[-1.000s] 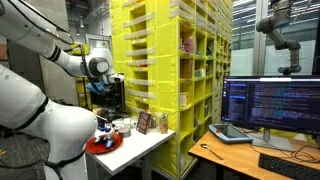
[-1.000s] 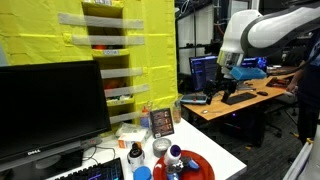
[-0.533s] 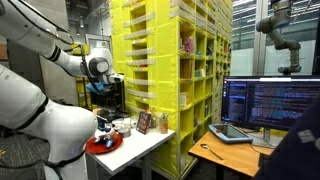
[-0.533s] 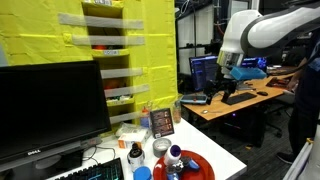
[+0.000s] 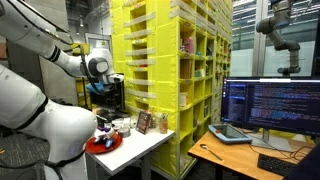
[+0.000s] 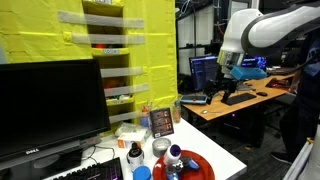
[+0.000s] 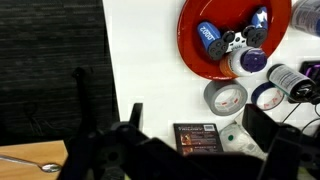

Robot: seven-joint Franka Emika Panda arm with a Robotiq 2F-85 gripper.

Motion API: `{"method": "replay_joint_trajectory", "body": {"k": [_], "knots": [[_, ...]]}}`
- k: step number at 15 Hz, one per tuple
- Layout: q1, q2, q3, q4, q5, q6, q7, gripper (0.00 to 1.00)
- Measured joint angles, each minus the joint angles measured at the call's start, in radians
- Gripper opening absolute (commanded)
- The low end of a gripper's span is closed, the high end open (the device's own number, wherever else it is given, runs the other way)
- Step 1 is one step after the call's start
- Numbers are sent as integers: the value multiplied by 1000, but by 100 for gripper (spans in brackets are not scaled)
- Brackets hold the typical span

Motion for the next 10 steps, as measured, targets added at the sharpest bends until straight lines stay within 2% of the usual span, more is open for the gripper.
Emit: {"method": "replay_joint_trajectory", "body": {"k": [10], "knots": [[-2,0,2,-1,0,0,0,100]]}}
